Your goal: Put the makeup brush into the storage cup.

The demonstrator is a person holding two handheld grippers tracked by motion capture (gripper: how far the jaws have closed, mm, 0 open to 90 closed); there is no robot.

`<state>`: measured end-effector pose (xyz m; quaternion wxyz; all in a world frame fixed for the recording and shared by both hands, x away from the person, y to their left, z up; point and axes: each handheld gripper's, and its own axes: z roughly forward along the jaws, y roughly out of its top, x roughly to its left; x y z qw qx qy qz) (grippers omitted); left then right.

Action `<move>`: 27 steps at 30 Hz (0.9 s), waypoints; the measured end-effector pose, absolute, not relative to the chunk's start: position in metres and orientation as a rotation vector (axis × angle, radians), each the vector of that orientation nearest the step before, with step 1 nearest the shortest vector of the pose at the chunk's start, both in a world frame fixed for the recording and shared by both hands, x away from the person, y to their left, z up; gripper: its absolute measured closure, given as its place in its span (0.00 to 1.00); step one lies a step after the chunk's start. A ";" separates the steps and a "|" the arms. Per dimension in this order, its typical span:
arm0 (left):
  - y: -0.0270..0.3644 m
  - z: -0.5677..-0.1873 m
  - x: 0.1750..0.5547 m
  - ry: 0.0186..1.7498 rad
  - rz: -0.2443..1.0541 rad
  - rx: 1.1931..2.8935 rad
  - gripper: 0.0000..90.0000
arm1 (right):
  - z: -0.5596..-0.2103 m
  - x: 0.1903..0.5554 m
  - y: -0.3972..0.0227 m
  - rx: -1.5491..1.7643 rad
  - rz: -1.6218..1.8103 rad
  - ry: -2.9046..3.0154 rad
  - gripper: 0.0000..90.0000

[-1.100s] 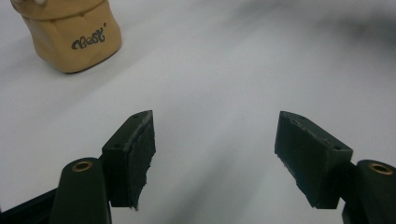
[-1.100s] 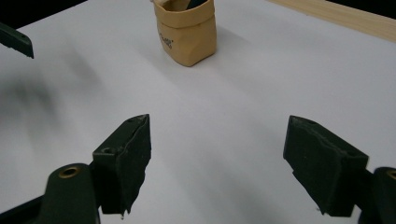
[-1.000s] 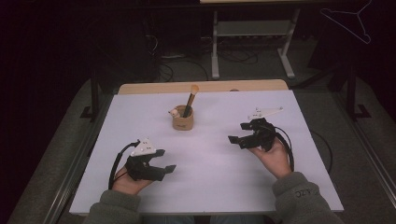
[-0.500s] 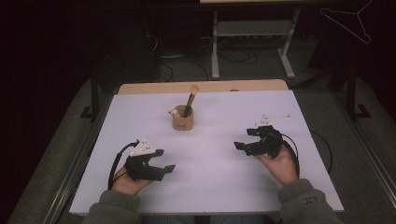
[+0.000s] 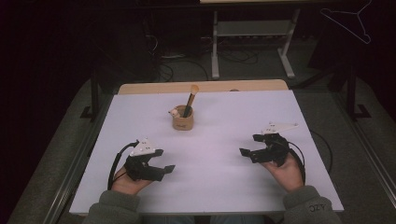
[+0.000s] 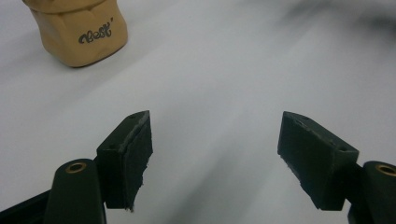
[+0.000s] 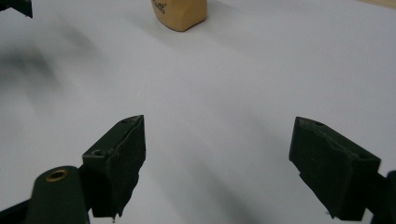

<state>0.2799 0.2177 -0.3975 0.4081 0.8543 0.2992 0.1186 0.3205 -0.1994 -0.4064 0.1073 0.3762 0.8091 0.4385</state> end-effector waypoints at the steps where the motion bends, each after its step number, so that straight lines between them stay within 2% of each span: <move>1: 0.218 -0.398 0.280 0.756 0.299 2.152 0.28 | -0.408 0.320 -0.201 1.101 1.289 2.380 0.19; 27: 0.222 -0.401 0.280 0.788 0.310 2.162 0.23 | -0.416 0.299 -0.219 1.147 1.275 2.338 0.16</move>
